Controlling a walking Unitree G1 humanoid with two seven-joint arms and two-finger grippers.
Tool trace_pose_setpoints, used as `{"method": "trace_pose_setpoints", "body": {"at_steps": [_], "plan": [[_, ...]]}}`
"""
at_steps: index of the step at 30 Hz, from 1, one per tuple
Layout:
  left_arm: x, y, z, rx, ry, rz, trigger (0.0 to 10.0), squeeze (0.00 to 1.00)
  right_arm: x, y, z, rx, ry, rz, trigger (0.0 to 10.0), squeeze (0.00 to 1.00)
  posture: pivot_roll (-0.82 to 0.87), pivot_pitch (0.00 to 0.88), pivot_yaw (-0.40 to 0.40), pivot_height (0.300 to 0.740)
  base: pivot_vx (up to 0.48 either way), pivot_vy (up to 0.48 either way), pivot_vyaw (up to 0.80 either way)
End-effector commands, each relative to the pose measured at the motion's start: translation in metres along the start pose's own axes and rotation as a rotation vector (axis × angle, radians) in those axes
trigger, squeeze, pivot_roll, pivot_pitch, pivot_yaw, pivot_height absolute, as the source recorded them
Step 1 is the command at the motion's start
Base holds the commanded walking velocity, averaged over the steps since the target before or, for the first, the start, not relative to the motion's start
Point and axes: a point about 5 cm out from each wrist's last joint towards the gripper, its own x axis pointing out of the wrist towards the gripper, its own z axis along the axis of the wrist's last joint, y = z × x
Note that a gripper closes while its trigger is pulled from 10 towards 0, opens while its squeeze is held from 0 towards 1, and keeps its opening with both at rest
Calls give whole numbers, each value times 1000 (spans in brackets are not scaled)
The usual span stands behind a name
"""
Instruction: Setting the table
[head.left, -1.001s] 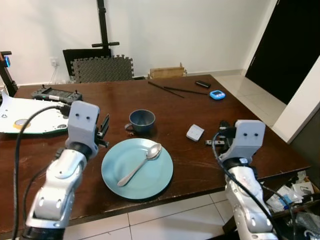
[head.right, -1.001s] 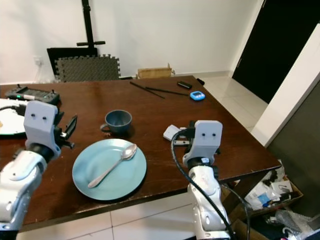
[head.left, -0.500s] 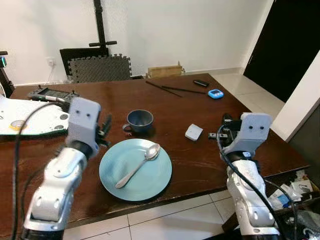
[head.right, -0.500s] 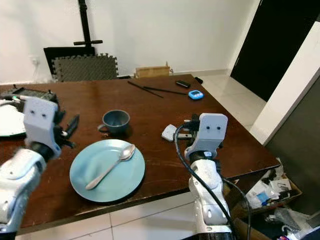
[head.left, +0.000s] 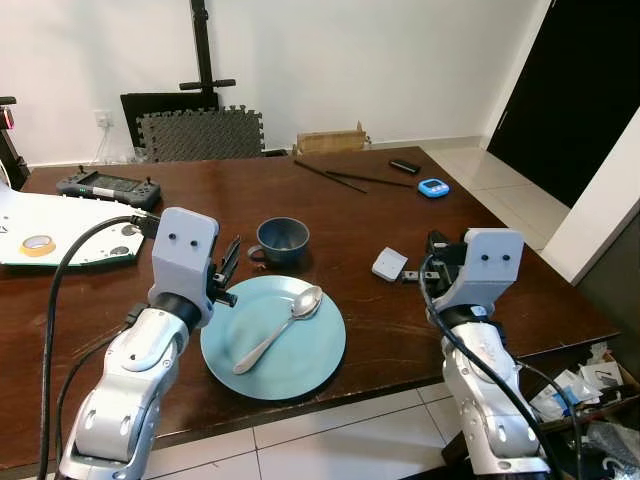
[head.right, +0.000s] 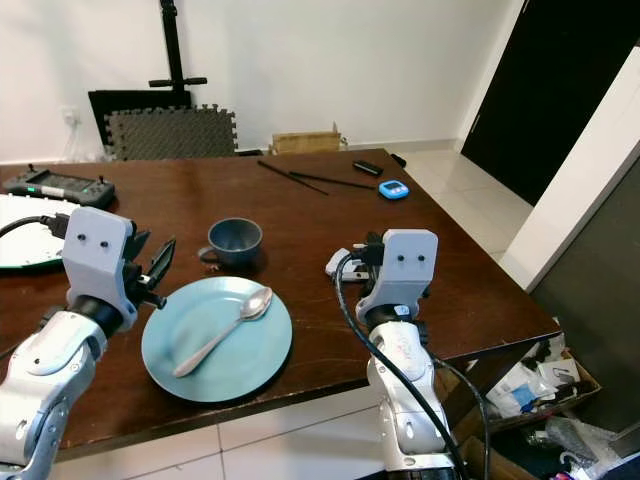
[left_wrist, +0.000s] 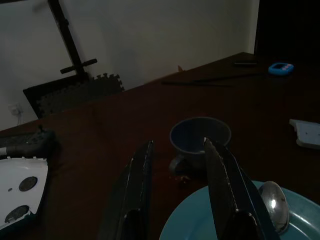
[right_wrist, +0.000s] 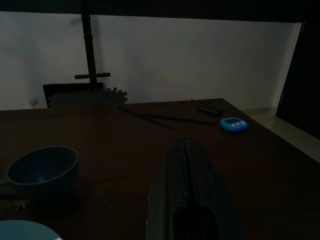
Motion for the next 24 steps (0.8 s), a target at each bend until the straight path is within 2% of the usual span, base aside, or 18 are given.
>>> {"method": "trace_pose_setpoints", "body": {"at_steps": [1,24], "plan": [[-2,-2,-1,7,10,-2,10000,0,-1,-3,1,2,3,-3,10000,0,91,99,-20,740,0,0,0],[-3,-2,-2,10,17,6,10000,0,-1,-1,-1,6,14,1,10000,0,101,101,-23,740,0,0,0]]}}
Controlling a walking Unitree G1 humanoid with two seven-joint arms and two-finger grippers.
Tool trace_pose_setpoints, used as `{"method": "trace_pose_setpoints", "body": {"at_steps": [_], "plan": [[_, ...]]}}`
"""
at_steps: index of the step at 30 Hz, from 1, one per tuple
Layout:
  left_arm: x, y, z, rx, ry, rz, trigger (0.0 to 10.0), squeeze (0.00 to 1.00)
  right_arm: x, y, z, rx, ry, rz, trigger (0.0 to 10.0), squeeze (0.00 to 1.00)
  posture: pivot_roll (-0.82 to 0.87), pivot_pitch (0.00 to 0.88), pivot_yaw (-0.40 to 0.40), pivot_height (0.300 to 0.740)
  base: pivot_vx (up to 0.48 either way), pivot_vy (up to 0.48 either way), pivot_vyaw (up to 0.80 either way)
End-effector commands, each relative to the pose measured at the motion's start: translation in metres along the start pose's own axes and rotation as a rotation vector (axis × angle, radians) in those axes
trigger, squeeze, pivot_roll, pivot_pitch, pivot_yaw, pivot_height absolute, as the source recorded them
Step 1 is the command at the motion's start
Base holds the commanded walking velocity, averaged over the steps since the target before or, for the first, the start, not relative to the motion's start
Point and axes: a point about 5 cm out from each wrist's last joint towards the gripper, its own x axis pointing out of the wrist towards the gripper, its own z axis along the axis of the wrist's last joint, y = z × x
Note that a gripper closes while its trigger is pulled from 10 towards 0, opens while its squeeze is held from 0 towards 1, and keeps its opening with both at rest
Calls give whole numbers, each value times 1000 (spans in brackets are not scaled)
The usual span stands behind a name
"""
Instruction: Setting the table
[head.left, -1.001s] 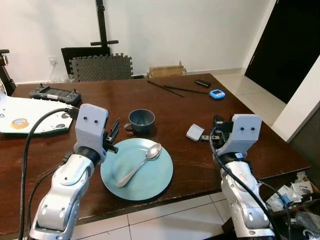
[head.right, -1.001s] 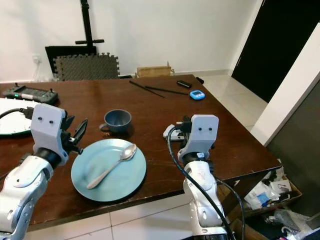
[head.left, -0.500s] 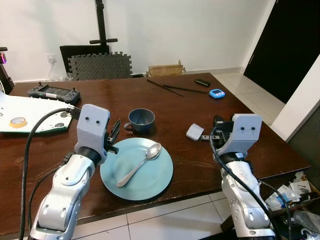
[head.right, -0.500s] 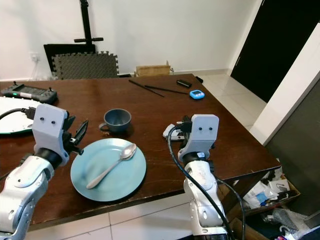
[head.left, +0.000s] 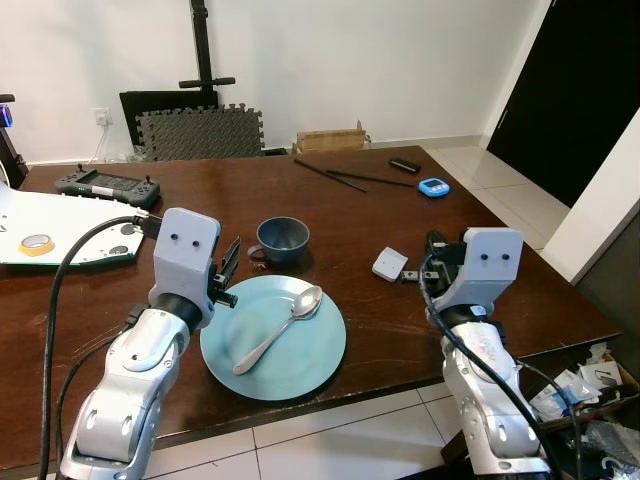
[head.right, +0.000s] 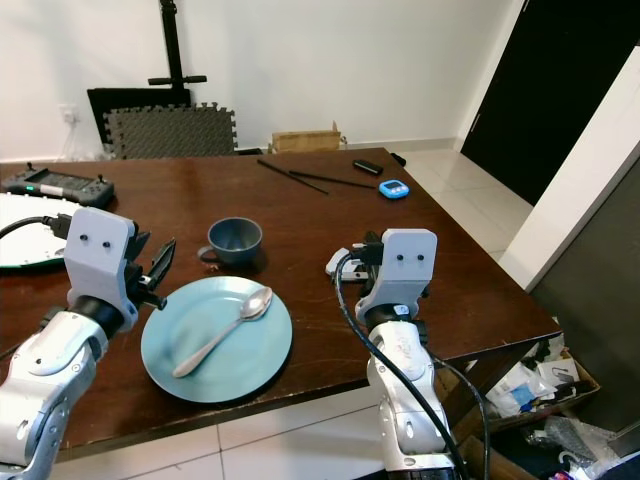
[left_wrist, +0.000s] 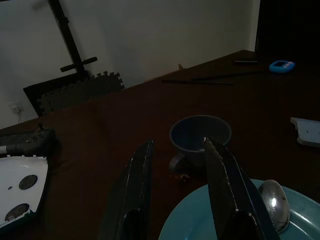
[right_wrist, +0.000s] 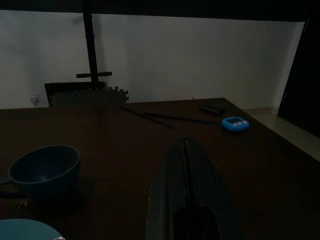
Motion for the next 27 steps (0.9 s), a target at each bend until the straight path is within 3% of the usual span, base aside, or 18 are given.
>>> {"method": "trace_pose_setpoints", "body": {"at_steps": [1,27], "plan": [[-3,-1,-2,4,11,1,10000,0,-1,-2,-2,5,12,-7,10000,0,101,101,-22,740,0,0,0],[-3,0,0,11,10,3,10000,0,2,1,1,18,4,-7,10000,0,107,107,-20,740,0,0,0]]}}
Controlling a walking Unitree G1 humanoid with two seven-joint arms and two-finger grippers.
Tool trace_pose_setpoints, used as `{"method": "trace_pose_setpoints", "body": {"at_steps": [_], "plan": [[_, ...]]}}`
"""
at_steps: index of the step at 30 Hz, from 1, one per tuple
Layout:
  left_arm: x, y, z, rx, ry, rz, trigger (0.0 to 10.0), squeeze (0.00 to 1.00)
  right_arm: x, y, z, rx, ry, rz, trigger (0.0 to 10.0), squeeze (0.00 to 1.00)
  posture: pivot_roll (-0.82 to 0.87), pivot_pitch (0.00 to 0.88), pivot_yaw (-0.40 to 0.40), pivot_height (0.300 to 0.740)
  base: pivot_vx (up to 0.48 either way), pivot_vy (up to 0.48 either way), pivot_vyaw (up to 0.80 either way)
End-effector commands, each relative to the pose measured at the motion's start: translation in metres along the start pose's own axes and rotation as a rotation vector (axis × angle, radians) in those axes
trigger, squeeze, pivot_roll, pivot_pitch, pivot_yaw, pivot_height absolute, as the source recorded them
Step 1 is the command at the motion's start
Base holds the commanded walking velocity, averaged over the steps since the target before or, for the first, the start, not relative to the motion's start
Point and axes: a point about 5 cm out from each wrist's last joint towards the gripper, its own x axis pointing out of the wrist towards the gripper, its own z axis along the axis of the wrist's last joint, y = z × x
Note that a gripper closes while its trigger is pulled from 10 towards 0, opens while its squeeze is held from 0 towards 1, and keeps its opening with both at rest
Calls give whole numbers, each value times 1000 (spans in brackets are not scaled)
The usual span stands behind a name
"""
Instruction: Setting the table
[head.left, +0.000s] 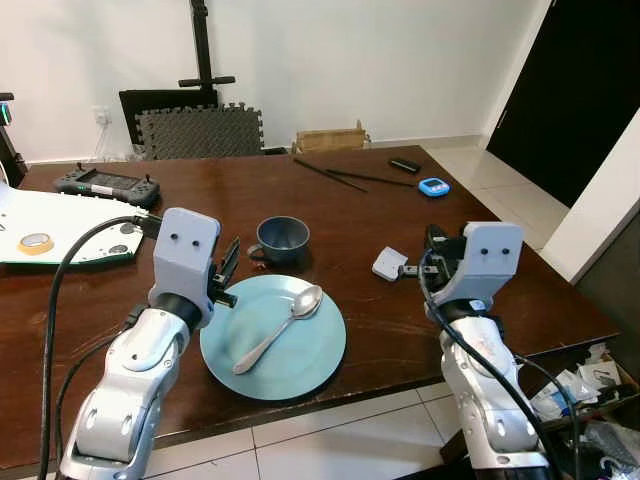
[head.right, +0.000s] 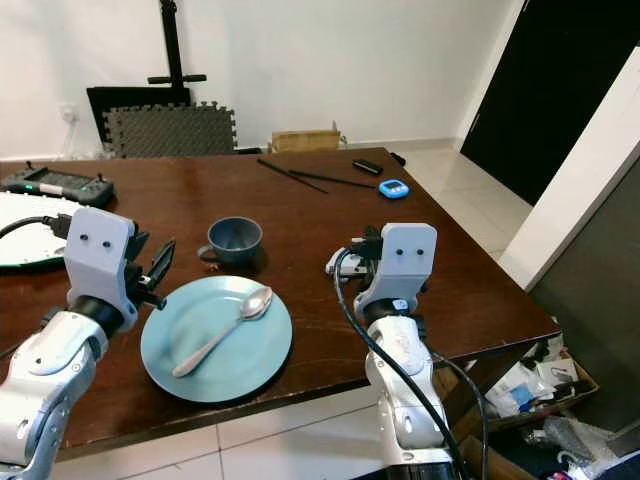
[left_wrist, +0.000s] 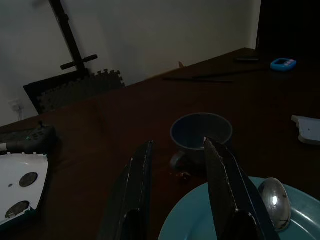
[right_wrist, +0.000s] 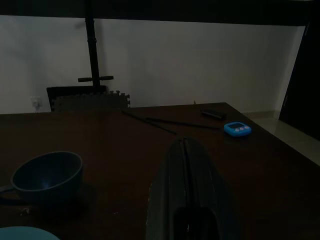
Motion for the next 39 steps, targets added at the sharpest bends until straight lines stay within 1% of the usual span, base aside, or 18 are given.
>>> {"method": "trace_pose_setpoints", "body": {"at_steps": [1,18,28,29,32,36,39], "plan": [[-3,0,0,11,2,0,10000,0,-1,-2,-4,11,21,-12,10000,0,107,106,-20,740,0,0,0],[-2,-1,-1,20,8,-11,10000,0,-1,-2,-4,11,22,-17,10000,0,109,102,-15,740,0,0,0],[-4,-4,-3,51,35,-79,10000,0,-2,-3,-4,8,20,-20,10000,0,106,97,-11,740,0,0,0],[-4,-4,-3,75,36,-93,10000,0,-2,-3,-4,7,20,-20,10000,0,106,95,-11,740,0,0,0],[-5,-4,-1,105,31,-115,10000,0,-2,-3,-4,8,20,-20,10000,0,106,93,-12,740,0,0,0],[-5,-4,0,123,27,-130,10000,0,-2,-3,-4,7,20,-18,10000,0,106,91,-13,740,0,0,0],[-6,-3,2,153,24,-144,10000,0,-2,-3,-4,7,19,-16,10000,0,107,90,-15,740,0,0,0]]}}
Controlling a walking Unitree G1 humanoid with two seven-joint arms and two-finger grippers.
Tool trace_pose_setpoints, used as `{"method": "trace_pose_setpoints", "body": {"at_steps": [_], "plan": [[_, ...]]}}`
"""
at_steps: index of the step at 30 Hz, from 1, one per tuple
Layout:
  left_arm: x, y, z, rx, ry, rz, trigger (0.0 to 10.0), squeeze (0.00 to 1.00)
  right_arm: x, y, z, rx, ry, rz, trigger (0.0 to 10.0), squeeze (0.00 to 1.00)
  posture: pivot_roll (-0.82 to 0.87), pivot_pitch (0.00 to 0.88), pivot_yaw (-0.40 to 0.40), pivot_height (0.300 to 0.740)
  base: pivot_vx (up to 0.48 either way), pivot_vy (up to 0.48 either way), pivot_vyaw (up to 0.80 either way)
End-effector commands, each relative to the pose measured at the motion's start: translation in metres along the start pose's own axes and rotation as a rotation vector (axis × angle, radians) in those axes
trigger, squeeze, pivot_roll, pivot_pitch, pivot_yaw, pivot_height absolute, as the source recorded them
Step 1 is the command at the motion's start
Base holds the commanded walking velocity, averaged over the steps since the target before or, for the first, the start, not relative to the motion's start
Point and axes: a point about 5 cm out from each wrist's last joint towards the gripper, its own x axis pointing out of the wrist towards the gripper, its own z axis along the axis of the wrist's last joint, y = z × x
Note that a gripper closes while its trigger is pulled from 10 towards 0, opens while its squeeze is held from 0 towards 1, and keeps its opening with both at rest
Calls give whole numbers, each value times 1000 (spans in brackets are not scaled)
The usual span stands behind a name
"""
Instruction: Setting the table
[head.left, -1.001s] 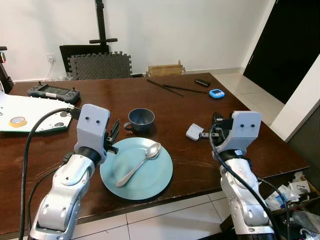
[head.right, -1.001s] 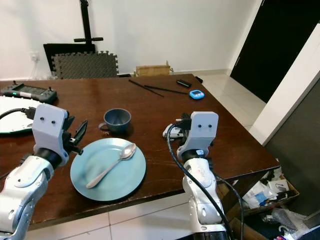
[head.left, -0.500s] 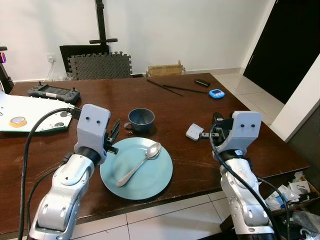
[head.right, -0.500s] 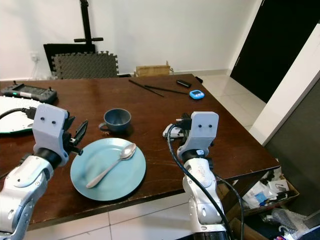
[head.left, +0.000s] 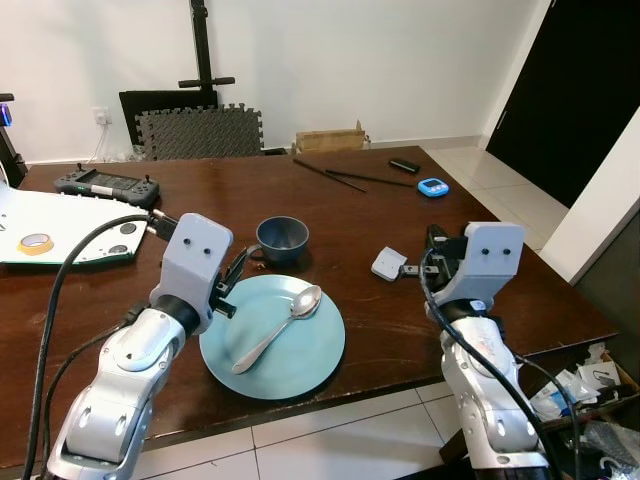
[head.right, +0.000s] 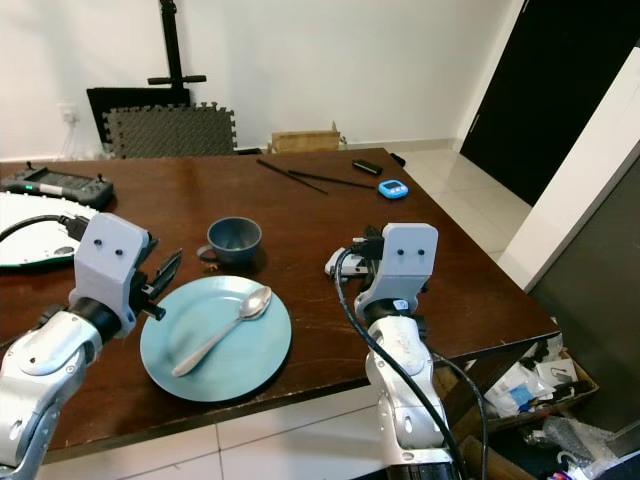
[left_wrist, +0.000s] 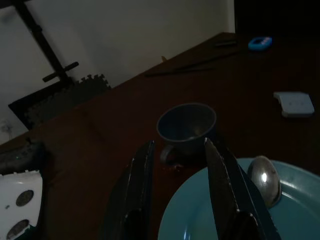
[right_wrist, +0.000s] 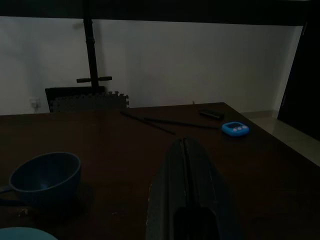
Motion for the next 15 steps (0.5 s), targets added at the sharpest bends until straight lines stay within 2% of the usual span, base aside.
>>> {"method": "trace_pose_setpoints", "body": {"at_steps": [1,13,15], "plan": [[-2,-3,0,31,0,-25,10000,0,-2,-2,-4,5,18,-10,10000,0,107,90,-15,740,0,0,0],[-3,-1,2,74,0,-47,10000,0,-1,-2,-3,2,19,-7,10000,0,105,94,-19,740,0,0,0],[-4,1,3,105,0,-68,10000,0,-1,-2,-3,2,19,-8,10000,0,102,96,-17,740,0,0,0]]}}
